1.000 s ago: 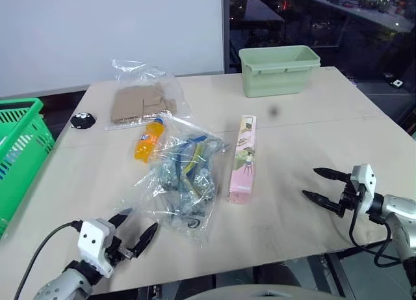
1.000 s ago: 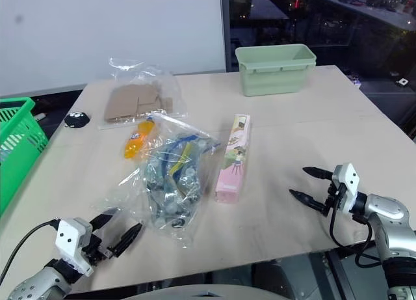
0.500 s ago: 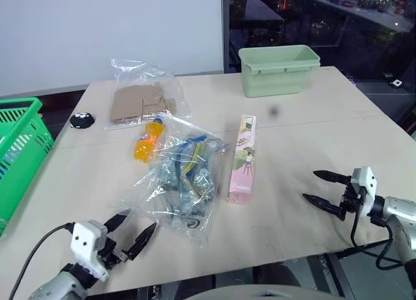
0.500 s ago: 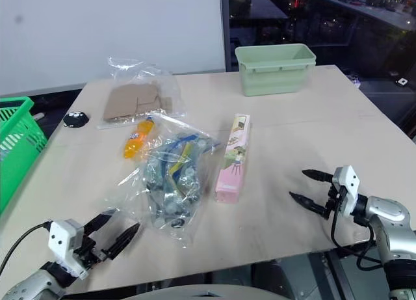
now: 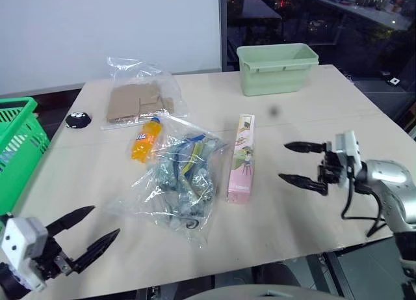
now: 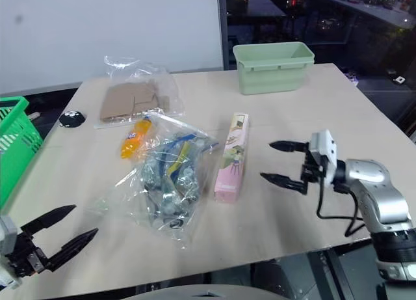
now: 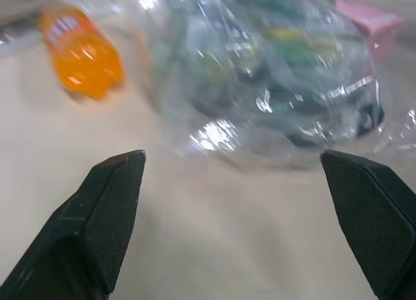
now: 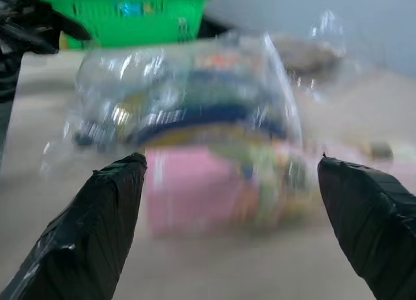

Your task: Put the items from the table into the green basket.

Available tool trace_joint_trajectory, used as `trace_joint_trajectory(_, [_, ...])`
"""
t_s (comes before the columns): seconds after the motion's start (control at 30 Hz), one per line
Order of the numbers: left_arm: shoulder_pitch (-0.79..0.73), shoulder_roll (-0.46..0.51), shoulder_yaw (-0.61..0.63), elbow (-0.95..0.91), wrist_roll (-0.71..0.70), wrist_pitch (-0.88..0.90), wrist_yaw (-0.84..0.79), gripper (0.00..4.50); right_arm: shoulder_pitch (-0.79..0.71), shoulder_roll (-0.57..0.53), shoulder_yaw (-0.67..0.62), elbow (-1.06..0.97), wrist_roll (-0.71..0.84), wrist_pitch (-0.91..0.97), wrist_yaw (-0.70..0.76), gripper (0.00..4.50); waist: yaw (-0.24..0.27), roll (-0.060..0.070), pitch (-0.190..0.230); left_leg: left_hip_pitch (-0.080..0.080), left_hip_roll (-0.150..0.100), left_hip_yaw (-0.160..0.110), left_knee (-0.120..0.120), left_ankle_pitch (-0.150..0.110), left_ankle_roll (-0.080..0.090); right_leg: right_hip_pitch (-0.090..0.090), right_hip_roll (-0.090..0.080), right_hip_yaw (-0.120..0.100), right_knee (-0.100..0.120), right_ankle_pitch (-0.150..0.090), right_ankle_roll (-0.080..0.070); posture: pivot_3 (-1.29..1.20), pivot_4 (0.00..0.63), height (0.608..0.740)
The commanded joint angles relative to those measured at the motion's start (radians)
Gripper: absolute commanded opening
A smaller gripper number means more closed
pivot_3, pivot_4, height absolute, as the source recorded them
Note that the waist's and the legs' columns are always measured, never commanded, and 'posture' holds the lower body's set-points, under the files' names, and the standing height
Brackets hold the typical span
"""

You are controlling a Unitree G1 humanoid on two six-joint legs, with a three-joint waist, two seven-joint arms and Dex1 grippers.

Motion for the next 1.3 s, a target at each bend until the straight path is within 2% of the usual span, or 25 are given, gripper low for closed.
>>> trace_joint_trajectory(0.03, [0.014, -0.025, 0.048, -0.057, -0.043, 0.028, 0.013, 4.47, -0.066, 0.015, 0.023, -0.038, -0.011, 0.030, -0.037, 4.50, 0.013, 0.000, -0.001, -0.002, 0.000, 0.000, 0.000, 0.000, 0.000, -0.002, 0.000, 0.000, 0.000, 0.000, 0.000, 0.17, 0.000, 0.740])
trace_joint_trajectory(0.13, [0.023, -0.070, 0.007, -0.104, -0.031, 0.056, 0.042, 4.47, -0.069, 0.009, 0.036, -0.042, -0.005, 0.036, -0.010, 4.50, 0.034, -0.002, -0.002, -0.011, 0.000, 0.000, 0.000, 0.000, 0.001, -0.009, 0.000, -0.001, 0.000, 0.000, 0.000, 0.18, 0.000, 0.740])
trace_joint_trajectory(0.33, [-0.046, -0.131, -0.117, -0.102, 0.052, 0.125, 0.185, 4.47, -0.024, -0.022, 0.021, -0.081, 0.021, 0.052, 0.028, 4.50, 0.066, -0.002, -0.002, -0.011, 0.000, -0.001, 0.001, -0.002, 0.003, -0.009, 0.001, -0.001, 0.000, 0.000, 0.000, 0.17, 0.000, 0.740])
trace_joint_trajectory(0.47, [-0.121, -0.164, -0.175, -0.112, 0.023, 0.166, 0.238, 4.47, 0.002, -0.043, 0.000, -0.107, 0.033, 0.074, 0.020, 4.50, 0.068, -0.003, -0.003, -0.010, 0.000, -0.001, 0.003, -0.001, 0.003, -0.008, 0.001, -0.001, 0.001, 0.000, 0.000, 0.15, 0.000, 0.740])
trace_joint_trajectory(0.67, [-0.251, -0.185, -0.198, -0.081, -0.045, 0.246, 0.304, 4.47, 0.041, -0.063, -0.021, -0.139, 0.032, 0.076, 0.005, 4.50, 0.065, -0.004, -0.005, -0.010, 0.000, -0.001, 0.004, -0.001, 0.003, -0.007, 0.001, -0.001, 0.001, 0.000, 0.000, 0.11, 0.000, 0.740])
trace_joint_trajectory(0.9, [-0.282, -0.173, -0.277, -0.059, -0.023, 0.304, 0.297, 4.47, 0.064, -0.071, -0.037, -0.174, 0.040, 0.096, -0.019, 4.50, 0.042, -0.004, -0.005, -0.010, 0.000, -0.001, 0.003, -0.001, 0.003, -0.007, 0.002, -0.001, 0.001, 0.000, 0.000, 0.08, 0.000, 0.740])
trace_joint_trajectory(1.17, [-0.291, -0.155, -0.248, -0.020, -0.008, 0.285, 0.282, 4.47, 0.066, -0.057, -0.032, -0.193, 0.041, 0.097, -0.046, 4.50, 0.042, -0.003, -0.006, -0.009, 0.000, -0.001, 0.004, -0.001, 0.003, -0.007, 0.002, 0.000, 0.002, 0.001, 0.000, 0.09, 0.000, 0.740])
trace_joint_trajectory(1.3, [-0.238, -0.150, -0.198, -0.063, -0.034, 0.257, 0.240, 4.47, 0.020, -0.027, 0.024, -0.187, -0.012, 0.103, -0.095, 4.50, 0.040, -0.003, -0.006, -0.010, 0.000, -0.001, 0.004, -0.001, 0.003, -0.007, 0.002, 0.000, 0.002, 0.001, 0.000, 0.11, 0.000, 0.740])
